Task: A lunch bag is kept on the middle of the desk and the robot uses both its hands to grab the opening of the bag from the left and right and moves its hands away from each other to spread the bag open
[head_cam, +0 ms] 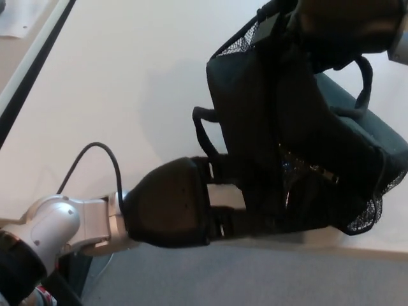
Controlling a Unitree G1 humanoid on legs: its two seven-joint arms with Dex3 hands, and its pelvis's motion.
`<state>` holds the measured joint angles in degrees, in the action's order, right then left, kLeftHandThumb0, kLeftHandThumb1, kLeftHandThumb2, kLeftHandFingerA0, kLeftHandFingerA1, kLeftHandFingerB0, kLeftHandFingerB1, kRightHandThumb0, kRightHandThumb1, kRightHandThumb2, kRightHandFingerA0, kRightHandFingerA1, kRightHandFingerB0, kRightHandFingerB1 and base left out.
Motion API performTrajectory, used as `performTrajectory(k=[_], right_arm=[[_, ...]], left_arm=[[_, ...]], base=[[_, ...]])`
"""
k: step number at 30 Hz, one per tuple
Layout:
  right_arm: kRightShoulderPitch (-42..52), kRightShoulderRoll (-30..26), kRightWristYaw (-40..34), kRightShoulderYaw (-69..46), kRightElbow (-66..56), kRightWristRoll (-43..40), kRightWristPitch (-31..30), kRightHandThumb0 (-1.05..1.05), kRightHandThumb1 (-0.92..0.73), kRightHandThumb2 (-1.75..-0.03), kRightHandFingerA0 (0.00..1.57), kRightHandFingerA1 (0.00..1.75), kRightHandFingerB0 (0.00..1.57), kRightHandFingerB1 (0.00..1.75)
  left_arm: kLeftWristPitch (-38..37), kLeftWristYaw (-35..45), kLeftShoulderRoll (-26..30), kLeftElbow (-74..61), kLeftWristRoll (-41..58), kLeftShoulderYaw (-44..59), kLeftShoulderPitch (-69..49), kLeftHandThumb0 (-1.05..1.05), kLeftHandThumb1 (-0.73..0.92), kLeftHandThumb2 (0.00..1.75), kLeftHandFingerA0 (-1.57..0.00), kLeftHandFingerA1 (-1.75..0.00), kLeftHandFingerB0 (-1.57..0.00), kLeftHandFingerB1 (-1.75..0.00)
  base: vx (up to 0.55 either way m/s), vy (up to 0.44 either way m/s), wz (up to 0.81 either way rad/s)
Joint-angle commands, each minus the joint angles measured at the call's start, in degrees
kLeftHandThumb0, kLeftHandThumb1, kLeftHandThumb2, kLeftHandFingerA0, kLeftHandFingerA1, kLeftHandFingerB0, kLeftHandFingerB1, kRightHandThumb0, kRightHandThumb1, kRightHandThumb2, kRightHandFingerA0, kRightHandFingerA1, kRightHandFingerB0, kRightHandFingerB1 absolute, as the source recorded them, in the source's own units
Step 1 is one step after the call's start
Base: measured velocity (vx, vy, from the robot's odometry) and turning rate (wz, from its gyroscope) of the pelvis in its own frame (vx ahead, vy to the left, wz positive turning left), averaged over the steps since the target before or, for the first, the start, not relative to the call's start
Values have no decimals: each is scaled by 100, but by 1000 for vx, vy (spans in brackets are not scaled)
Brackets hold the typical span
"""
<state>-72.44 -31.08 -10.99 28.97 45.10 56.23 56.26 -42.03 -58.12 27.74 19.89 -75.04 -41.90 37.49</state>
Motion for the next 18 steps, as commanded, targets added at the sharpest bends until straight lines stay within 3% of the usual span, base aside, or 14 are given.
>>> performTrajectory(k=[1, 2, 3, 13, 18], right_arm=[[-77, -19, 140, -126, -84, -328, -30, -39, -61, -61, 89, 139, 84, 97], [-60, -9, 122, -133, -79, -339, -22, -39, -61, -61, 89, 139, 84, 97], [-48, -2, 122, -138, -91, -351, -16, -38, -61, -62, 89, 141, 84, 101], [30, 17, 167, -143, -185, -385, -43, -37, -61, -58, 90, 142, 85, 98], [47, 67, 137, -137, -174, -426, -61, -37, -61, -63, 87, 147, 83, 105]], left_arm=[[384, 188, -71, 179, 303, 310, -114, 8, 36, 97, -26, -57, -21, -53], [368, 149, -106, 228, 346, 356, -114, 8, 36, 97, -26, -57, -21, -53], [387, 165, -129, 253, 389, 418, -118, 9, 45, 82, -32, -43, -29, -31], [498, 296, -216, 98, 360, 561, -156, 5, 43, 80, -35, -46, -25, -33], [477, 544, -278, 8, 450, 551, -177, 4, 44, 76, -35, -46, -25, -33]], base=[[0, 0, 0], [0, 0, 0], [0, 0, 0], [0, 0, 0], [0, 0, 0]])
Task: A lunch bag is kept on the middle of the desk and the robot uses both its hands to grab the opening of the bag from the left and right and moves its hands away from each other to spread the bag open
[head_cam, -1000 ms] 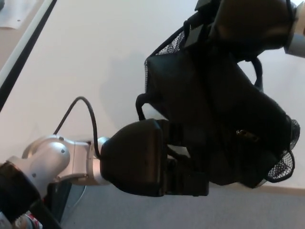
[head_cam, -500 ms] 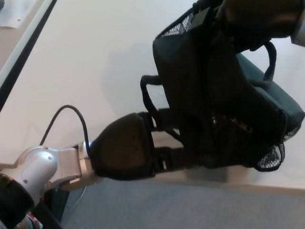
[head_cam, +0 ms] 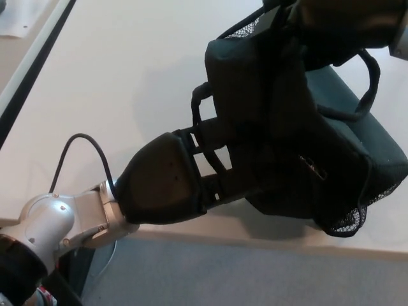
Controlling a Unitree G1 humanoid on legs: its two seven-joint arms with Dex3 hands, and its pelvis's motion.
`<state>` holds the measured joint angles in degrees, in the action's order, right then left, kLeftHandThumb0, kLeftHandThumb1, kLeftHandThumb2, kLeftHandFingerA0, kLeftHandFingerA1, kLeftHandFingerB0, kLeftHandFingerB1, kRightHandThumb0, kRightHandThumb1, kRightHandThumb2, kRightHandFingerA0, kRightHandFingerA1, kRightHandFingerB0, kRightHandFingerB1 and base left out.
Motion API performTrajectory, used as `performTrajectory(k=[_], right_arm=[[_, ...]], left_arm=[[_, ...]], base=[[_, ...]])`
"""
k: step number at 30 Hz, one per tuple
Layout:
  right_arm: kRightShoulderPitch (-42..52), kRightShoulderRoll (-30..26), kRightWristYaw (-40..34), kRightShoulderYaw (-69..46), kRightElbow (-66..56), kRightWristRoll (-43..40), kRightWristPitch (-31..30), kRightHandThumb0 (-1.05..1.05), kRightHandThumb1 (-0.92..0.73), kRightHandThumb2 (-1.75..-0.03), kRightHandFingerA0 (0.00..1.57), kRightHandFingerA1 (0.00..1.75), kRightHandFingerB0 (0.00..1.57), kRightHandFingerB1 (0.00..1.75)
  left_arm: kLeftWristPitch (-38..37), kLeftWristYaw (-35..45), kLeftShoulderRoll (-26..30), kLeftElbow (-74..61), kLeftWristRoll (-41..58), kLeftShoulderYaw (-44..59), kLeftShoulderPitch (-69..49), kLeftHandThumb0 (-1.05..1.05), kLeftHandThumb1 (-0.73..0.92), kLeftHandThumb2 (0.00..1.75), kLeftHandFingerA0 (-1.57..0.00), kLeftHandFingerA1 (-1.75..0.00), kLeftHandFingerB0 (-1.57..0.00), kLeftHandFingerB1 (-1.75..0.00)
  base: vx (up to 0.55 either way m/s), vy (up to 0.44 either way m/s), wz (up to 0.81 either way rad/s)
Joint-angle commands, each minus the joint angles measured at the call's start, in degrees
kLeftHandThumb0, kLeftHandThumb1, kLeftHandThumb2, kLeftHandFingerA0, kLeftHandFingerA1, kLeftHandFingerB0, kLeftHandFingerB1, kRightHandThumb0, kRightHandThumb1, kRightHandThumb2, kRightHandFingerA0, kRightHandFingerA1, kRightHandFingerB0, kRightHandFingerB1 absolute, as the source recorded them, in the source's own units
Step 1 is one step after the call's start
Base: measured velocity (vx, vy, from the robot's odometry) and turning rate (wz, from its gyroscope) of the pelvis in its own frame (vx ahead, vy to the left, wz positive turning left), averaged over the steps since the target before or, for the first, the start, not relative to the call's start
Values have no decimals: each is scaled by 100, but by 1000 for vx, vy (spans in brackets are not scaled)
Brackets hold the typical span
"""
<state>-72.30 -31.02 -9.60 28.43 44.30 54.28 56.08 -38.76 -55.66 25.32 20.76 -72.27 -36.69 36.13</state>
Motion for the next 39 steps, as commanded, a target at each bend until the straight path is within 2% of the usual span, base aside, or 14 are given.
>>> performTrajectory(k=[1, 2, 3, 5, 6, 9, 10, 14, 15, 25, 26, 27, 29, 39], right_arm=[[15, 77, 9, -94, -118, -254, -58, -37, -60, -60, 92, 142, 85, 102], [6, 86, 5, -102, -129, -268, -69, -36, -60, -62, 89, 143, 85, 102], [3, 92, 40, -111, -139, -297, -81, -37, -59, -61, 89, 142, 85, 101], [0, 100, 155, -136, -188, -370, -137, -37, -60, -61, 90, 140, 85, 96], [-3, 98, 166, -159, -242, -375, -172, -38, -60, -61, 89, 141, 86, 97], [12, 105, 255, -225, -331, -456, -200, -39, -61, -61, 88, 143, 84, 105], [16, 113, 374, -251, -360, -533, -226, -39, -62, -62, 88, 143, 84, 104], [44, 114, 537, -336, -498, -623, -272, -40, -64, -62, 88, 143, 83, 104], [76, 120, 527, -377, -511, -671, -240, -39, -62, -62, 89, 142, 85, 102], [1142, -414, 556, -965, -1157, -1269, 125, -37, -62, -63, 87, 150, 82, 116], [1348, -485, 504, -1059, -1202, -1356, 170, -33, -57, -61, 85, 154, 76, 129], [1600, -574, 434, -1173, -1251, -1462, 228, -33, -57, -61, 85, 154, 76, 129], [2003, -653, 397, -1351, -1272, -1645, 293, -34, -60, -62, 82, 161, 70, 141], [3824, -542, -567, -2120, -280, -1863, 353, -30, -63, -60, 80, 161, 70, 143]], left_arm=[[182, 439, -98, -96, 217, 20, -65, -2, 42, 73, -74, -50, -70, -47], [216, 434, -128, -85, 177, -3, -47, -21, 39, 54, -104, -60, -100, -59], [259, 355, -145, -65, 95, -34, -18, -29, 38, 55, -121, -110, -117, -75], [411, 235, -193, -8, -92, -107, 35, -30, 37, 65, -124, -134, -121, -85], [377, 276, -268, 112, -5, -126, 67, -24, 22, 101, -136, -134, -122, -119], [321, 290, -388, 300, 154, -131, 109, -24, 21, 110, -139, -143, -128, -131], [279, 397, -416, 301, 263, -102, 97, -24, 17, 134, -117, -172, -107, -161], [326, 970, -396, 12, 545, 9, -67, -28, 27, 119, -141, -152, -132, -145], [328, 1084, -377, -89, 612, 50, -122, -28, 24, 132, -117, -175, -109, -165], [191, 905, 483, 95, 1100, 968, -224, -19, 19, 128, -103, -175, -90, -169], [134, 857, 588, 241, 1202, 1093, -196, -21, 20, 107, -126, -140, -117, -135], [66, 796, 721, 424, 1331, 1247, -161, -21, 20, 107, -126, -140, -117, -135], [-33, 709, 844, 645, 1507, 1488, -149, -18, 21, 123, -98, -175, -83, -174], [-122, 864, 1395, 587, 1783, 2244, -590, -11, 30, 103, -97, -174, -97, -150]], base=[[0, 0, 0], [0, 0, 0], [0, 0, 0], [0, 0, 0], [0, 0, 0], [0, 0, 0], [0, 0, 0], [0, 0, 0], [0, 0, 0], [0, 0, 0], [0, 0, 0], [0, 0, 0], [0, 0, 0], [0, 0, 0]])
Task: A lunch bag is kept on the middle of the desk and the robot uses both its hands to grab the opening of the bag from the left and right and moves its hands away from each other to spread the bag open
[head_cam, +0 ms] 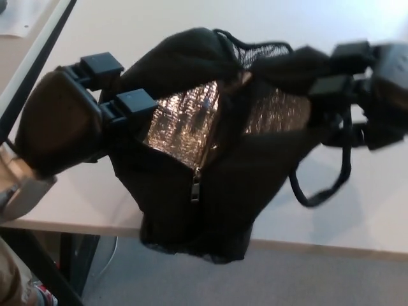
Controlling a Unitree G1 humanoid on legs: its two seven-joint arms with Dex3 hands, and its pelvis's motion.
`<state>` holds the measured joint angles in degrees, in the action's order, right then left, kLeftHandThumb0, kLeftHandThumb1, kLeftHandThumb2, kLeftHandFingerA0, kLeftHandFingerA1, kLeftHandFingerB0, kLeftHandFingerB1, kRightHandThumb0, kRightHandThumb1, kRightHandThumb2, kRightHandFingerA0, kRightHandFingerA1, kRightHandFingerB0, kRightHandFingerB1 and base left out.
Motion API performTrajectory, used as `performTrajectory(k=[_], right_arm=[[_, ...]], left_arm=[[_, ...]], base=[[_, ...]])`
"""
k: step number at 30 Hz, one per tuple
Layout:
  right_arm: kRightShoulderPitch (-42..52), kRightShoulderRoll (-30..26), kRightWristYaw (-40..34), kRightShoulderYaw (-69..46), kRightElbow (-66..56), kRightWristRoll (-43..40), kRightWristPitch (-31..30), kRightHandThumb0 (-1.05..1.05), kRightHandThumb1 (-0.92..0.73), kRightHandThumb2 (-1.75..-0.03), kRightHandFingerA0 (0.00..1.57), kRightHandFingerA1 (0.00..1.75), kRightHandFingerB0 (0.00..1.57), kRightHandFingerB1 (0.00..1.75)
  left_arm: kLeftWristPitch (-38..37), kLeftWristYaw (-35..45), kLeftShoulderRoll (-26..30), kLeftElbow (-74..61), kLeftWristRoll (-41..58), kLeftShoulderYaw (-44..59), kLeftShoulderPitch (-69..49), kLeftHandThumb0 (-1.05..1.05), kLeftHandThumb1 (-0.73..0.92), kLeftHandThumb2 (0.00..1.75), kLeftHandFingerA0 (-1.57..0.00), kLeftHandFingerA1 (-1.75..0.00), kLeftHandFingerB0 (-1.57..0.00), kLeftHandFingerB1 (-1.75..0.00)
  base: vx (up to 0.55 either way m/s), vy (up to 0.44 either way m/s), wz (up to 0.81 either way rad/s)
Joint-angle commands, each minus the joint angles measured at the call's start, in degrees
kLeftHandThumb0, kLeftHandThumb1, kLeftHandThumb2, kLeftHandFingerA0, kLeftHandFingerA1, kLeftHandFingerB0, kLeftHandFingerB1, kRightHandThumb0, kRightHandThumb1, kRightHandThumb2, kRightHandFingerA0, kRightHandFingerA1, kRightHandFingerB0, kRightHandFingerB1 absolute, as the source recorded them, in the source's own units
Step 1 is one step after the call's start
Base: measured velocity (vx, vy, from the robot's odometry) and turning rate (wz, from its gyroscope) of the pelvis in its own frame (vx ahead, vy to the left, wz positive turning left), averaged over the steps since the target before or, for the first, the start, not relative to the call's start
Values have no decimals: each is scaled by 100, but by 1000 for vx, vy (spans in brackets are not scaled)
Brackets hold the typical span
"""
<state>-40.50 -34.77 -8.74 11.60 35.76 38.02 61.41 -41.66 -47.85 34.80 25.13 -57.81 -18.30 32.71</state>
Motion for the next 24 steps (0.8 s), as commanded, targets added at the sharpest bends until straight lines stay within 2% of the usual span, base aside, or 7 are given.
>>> performTrajectory(k=[1, 9, 10, 14, 15, 20, 24], right_arm=[[697, -133, -723, -466, 652, -244, -144, -30, -63, -60, 80, 161, 70, 143], [1336, 138, -1296, -601, 1096, -110, -142, -28, -64, -59, 81, 162, 68, 149], [1326, 147, -1311, -588, 1113, -89, -169, -27, -62, -59, 81, 163, 71, 145], [1224, 137, -1385, -551, 1156, 0, -241, -32, -63, -61, 81, 162, 72, 142], [1187, 123, -1350, -545, 1151, -5, -264, -31, -63, -60, 80, 163, 71, 145], [1021, 39, -1258, -546, 1107, -4, -305, -31, -61, -60, 81, 162, 73, 142], [830, -12, -1176, -579, 1103, -77, -244, -31, -62, -61, 79, 161, 71, 142]], left_arm=[[152, 76, 451, 148, 330, 415, -259, -11, 30, 103, -97, -174, -97, -150], [-89, -81, 298, 276, 346, 424, -520, -17, 31, 109, -97, -175, -94, -158], [-73, -75, 277, 269, 325, 427, -549, -20, 38, 95, -99, -175, -103, -122], [-21, -169, 237, 282, 191, 413, -584, -23, 44, 80, -101, -172, -112, -107], [-31, -182, 226, 294, 189, 407, -594, -19, 38, 102, -96, -175, -92, -157], [-30, -179, 182, 300, 177, 388, -625, -18, 35, 106, -96, -175, -89, -165], [-5, -219, 152, 325, 126, 363, -592, -18, 37, 107, -97, -175, -94, -156]], base=[[0, 0, 0], [0, 0, 0], [0, 0, 0], [0, 0, 0], [0, 0, 0], [0, 0, 0], [0, 0, 0]])
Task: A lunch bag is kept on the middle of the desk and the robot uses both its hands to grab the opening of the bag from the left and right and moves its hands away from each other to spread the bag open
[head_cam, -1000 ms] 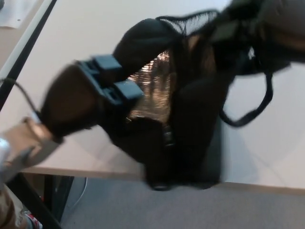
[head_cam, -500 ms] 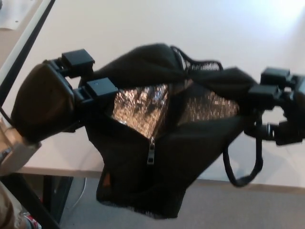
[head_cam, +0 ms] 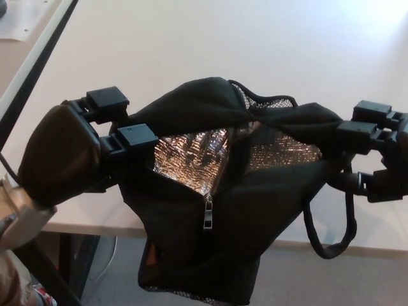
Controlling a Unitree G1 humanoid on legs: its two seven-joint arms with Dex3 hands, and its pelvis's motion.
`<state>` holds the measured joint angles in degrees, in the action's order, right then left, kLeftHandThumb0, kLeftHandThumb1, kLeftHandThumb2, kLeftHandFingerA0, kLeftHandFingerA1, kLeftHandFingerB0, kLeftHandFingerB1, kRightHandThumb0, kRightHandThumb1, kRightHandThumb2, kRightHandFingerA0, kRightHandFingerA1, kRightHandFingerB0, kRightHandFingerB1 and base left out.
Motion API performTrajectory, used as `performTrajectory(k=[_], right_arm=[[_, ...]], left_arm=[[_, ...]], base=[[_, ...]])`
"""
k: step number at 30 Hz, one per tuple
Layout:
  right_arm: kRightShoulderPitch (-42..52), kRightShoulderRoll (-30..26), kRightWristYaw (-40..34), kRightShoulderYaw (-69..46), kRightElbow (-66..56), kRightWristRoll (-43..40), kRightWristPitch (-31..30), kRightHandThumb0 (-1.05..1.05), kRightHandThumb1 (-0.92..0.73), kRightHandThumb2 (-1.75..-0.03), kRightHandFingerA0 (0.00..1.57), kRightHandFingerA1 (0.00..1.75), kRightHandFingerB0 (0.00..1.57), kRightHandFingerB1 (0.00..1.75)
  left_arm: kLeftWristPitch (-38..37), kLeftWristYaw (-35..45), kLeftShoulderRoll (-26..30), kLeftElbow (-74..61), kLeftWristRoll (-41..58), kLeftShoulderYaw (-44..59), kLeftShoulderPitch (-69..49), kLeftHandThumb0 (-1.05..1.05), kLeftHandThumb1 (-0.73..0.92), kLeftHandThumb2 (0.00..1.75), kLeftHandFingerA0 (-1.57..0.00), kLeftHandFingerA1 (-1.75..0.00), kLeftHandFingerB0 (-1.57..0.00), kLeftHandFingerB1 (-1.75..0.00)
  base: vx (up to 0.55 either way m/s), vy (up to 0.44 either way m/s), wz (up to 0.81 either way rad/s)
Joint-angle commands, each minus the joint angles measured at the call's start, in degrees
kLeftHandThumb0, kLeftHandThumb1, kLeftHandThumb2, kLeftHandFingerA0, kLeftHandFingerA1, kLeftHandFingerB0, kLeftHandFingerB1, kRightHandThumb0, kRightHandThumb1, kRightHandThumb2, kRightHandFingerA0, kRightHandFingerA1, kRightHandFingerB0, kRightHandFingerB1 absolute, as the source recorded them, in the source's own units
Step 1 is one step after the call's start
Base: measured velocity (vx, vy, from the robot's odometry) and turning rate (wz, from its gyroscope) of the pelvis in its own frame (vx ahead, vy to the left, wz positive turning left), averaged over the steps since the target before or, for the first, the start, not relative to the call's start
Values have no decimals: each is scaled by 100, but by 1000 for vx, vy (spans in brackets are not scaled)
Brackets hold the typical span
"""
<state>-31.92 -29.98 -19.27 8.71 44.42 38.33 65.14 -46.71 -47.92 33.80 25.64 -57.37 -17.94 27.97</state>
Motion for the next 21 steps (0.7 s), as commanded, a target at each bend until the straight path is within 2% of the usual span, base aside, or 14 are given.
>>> performTrajectory(k=[1, 6, 8, 10, 11, 12, 13, 14, 15, 16, 17, 19, 20, 21], right_arm=[[-70, -506, -127, -288, 219, -80, -613, -30, -60, -60, 81, 159, 73, 141], [-214, -498, -145, -281, 196, -64, -538, -30, -60, -61, 84, 157, 75, 140], [-249, -509, -103, -266, 150, -33, -600, -31, -62, -58, 85, 153, 73, 140], [-310, -470, -55, -266, 97, -50, -680, -35, -59, -61, 86, 143, 78, 124], [-390, -415, -59, -289, 2, -45, -801, -31, -55, -56, 91, 124, 86, 101], [-474, -357, -81, -316, -92, -34, -921, -31, -55, -56, 91, 124, 86, 101], [-603, -293, 24, -347, -151, -151, -1006, -32, -54, -57, 91, 116, 86, 92], [-662, -260, 59, -357, -236, -139, -1141, -38, -55, -56, 78, 68, 62, 51], [-720, -225, 88, -367, -339, -108, -1302, -38, -55, -56, 78, 68, 62, 51], [-886, -190, 287, -395, -705, 21, -1848, -52, -43, -71, 33, 47, 13, 37], [-1020, -96, 400, -414, -761, -68, -2065, -51, -41, -69, 26, 44, 7, 30], [-1161, 15, 426, -420, -760, -136, -2245, -46, -52, -56, 34, 36, 5, 25], [-1415, 171, 307, -376, -649, -39, -2463, -44, -53, -59, 42, 41, 2, 18], [-1552, 252, 234, -339, -571, 28, -2567, -57, -42, -72, 30, 49, 0, 3]], left_arm=[[476, -216, 247, 285, 90, 325, -101, -17, 36, 112, -97, -175, -95, -154], [483, -123, 247, 250, 115, 352, -72, -16, 32, 113, -97, -175, -93, -159], [436, -76, 261, 274, 148, 363, -51, -16, 34, 108, -98, -169, -95, -151], [473, -29, 267, 278, 132, 366, 4, -12, 38, 91, -97, -159, -96, -128], [552, -31, 269, 231, 59, 368, 78, -14, 43, 73, -91, -140, -95, -85], [631, -58, 268, 183, -25, 367, 157, -14, 43, 73, -91, -140, -95, -85], [581, -92, 297, 163, -72, 356, 290, -5, 45, 65, -79, -81, -83, -54], [563, -85, 306, 173, -62, 367, 376, 3, 47, 65, -65, -46, -59, -42], [551, -74, 313, 187, -46, 381, 469, 3, 47, 65, -65, -46, -59, -42], [632, -295, 178, 200, 12, 483, 658, 7, 35, 94, -27, -56, -20, -53], [789, -589, 107, 224, -121, 506, 798, 14, 44, 81, -33, -35, -19, -30], [957, -754, 54, 235, -228, 522, 926, 14, 43, 81, -24, -37, -13, -31], [1114, -768, -73, 282, -204, 553, 1114, 15, 33, 94, -10, -47, 0, -23], [1231, -778, -147, 295, -212, 561, 1213, 13, 33, 96, -8, -46, 0, -18]], base=[[0, 0, 0], [0, 0, 0], [0, 0, 0], [0, 0, 0], [0, 0, 0], [0, 0, 0], [0, 0, 0], [0, 0, 0], [0, 0, 0], [0, 0, 0], [0, 0, 0], [0, 0, 0], [0, 0, 0], [0, 0, 0]])
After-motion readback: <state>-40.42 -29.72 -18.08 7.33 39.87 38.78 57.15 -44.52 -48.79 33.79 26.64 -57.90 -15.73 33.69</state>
